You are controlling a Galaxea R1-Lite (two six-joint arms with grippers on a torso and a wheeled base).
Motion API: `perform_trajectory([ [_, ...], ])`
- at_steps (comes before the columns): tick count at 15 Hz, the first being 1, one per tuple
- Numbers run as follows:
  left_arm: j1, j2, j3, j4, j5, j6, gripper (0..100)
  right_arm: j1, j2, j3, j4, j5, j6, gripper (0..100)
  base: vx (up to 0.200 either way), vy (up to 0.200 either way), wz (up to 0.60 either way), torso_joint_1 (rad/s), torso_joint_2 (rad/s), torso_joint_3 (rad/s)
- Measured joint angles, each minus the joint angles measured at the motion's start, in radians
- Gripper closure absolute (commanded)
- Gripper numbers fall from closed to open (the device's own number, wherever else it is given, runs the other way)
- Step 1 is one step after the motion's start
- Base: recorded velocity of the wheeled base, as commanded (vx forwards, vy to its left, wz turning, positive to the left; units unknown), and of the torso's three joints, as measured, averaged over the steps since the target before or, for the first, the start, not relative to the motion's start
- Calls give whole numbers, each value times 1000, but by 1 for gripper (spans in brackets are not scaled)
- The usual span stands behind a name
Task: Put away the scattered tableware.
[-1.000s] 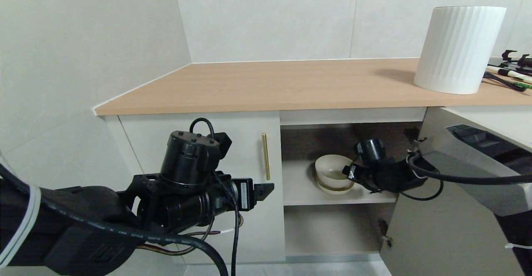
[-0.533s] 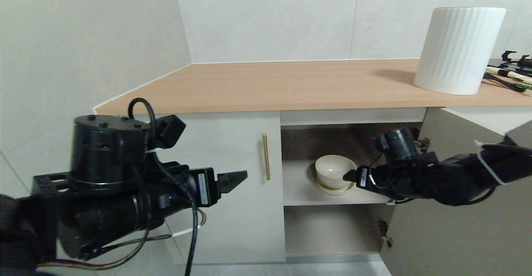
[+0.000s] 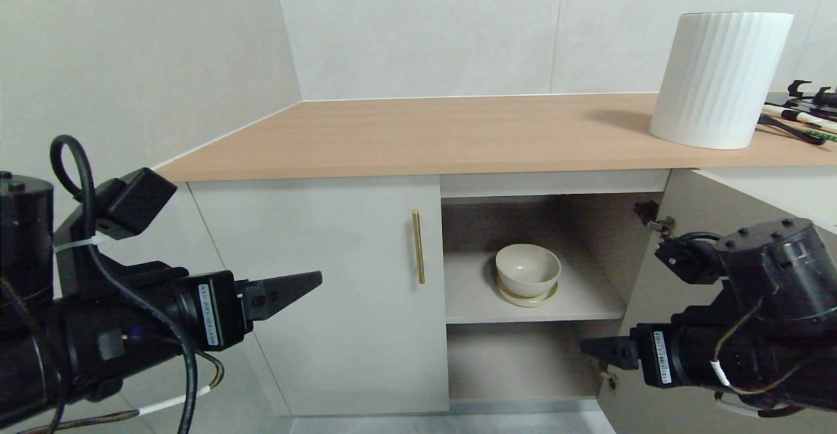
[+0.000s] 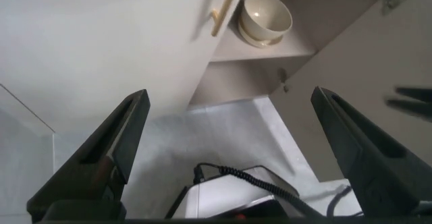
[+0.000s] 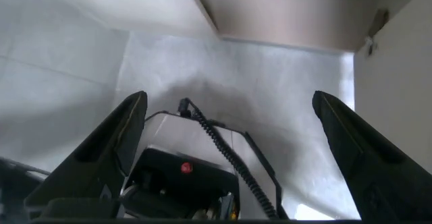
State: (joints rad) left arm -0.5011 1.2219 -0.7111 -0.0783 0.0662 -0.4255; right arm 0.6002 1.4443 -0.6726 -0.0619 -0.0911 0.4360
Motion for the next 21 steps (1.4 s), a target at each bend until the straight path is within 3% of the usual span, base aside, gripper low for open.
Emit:
perform_trajectory([
  [16, 20, 0, 10, 2, -2, 0, 0, 41, -85, 26, 9, -26, -23, 0, -188, 0, 0, 0, 3, 2],
  [21, 18, 3, 12, 1, -2, -1, 0, 42, -89, 27, 10, -33, -23, 0, 0, 0, 0, 0, 0, 0],
])
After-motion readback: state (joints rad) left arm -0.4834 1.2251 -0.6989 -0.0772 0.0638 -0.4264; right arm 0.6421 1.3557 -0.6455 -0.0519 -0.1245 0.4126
